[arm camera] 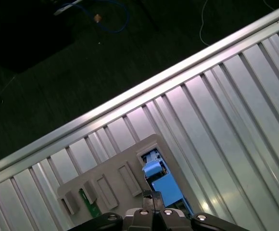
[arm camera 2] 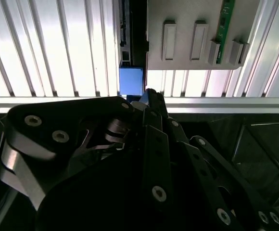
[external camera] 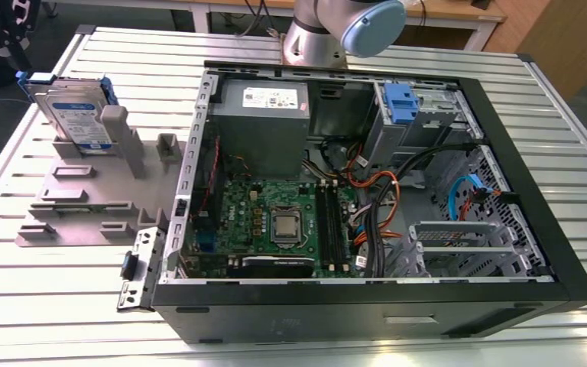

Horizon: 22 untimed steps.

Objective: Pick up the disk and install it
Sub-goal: 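Pick up the disk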

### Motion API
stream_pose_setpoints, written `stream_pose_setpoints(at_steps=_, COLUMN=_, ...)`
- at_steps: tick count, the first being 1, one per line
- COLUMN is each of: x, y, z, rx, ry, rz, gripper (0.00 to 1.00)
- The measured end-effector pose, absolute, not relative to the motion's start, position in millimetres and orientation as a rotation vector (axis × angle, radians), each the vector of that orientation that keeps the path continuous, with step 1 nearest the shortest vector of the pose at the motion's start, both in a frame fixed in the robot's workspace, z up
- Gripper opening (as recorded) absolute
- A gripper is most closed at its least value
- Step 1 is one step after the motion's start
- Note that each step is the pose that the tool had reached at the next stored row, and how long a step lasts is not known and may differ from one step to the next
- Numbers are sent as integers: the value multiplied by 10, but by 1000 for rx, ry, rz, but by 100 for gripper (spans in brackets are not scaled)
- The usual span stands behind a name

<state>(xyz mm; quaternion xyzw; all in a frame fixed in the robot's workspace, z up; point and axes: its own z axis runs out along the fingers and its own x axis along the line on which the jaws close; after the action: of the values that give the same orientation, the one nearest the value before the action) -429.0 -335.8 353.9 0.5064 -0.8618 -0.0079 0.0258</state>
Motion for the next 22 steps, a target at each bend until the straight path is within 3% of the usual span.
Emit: stream_pose_setpoints(at_steps=22, x=-4290, y=-3358, z=3539, rx=1617, ry=-2633, rz=-23, gripper=11)
